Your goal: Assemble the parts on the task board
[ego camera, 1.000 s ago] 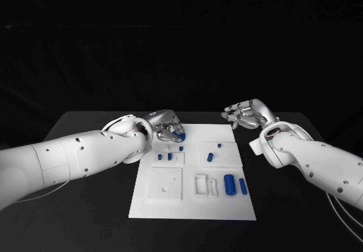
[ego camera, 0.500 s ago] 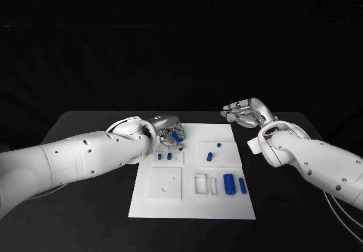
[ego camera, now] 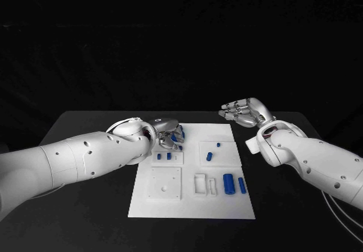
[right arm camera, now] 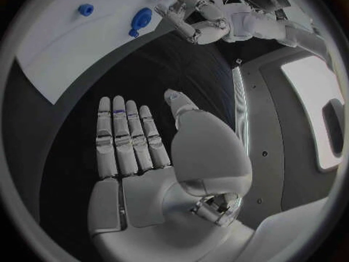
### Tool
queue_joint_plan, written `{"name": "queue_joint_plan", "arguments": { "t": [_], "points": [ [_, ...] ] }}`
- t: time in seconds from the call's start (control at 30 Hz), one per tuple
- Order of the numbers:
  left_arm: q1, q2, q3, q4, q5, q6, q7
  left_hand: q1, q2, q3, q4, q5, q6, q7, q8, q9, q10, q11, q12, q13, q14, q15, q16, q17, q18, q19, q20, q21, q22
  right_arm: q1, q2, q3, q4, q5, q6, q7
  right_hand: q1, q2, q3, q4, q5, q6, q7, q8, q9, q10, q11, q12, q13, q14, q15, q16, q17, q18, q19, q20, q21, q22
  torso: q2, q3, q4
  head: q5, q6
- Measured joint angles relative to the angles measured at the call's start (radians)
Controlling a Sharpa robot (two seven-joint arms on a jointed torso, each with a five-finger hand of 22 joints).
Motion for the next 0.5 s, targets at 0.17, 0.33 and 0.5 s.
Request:
{"name": "queue_joint_plan", "arguments": {
  "t": [0.17,0.33,0.5],
  "points": [
    [-0.006,0.008,0.0,-0.014,-0.008,0.005,0.0,0.009,0.009,0.009,-0.009,0.0,0.0,0.0,0.0,-0.001,0.0,0.0,0.0,0.0,0.0,0.0,0.0,-0.003,0.0,0.0,0.0,0.012,0.0,0.0,0.001,0.0,0.0,0.009,0.003,0.005,0.0,0.0,-0.003,-0.003,0.0,-0.001,0.001,0.0,0.0,-0.004,-0.004,0.0,0.0,0.0,0.0,0.0,0.0,0.0,0.0,0.0,0.0,0.0,0.0,0.0005,-0.0009,0.001,0.0],
    [-0.014,0.015,0.0,-0.027,-0.014,0.005,0.002,0.001,0.017,0.033,-0.01,0.0,0.0,0.0,0.0,-0.001,0.0,0.0,0.0,-0.001,0.0,0.0,0.009,-0.004,0.0,0.0,0.0,0.027,0.0,0.0,0.001,0.0,0.0,0.014,0.006,0.006,0.0,0.0,-0.003,-0.003,0.0,-0.001,0.001,0.0,0.0,-0.004,-0.004,0.0,0.0,0.0,0.0,0.0,0.0,0.0,0.0,0.0,0.0,0.0,0.001,0.001,-0.0016,-0.001,-0.001],
    [-0.019,0.019,0.0,-0.036,-0.017,0.0,0.005,0.002,0.017,0.058,-0.01,0.0,-0.011,0.003,0.0,-0.001,0.007,0.0,0.0,-0.001,0.0,0.0,0.015,-0.004,0.0,-0.004,0.004,0.046,0.0,0.0,0.001,0.0,0.002,0.016,0.009,0.007,0.0,0.0,-0.003,-0.003,0.0,-0.001,0.001,0.0,0.0,-0.004,-0.004,0.0,0.0,0.0,0.0,0.0,0.0,0.0,0.0,0.0,0.0,0.0,0.001,0.0011,-0.0016,-0.004,-0.004]
  ]
}}
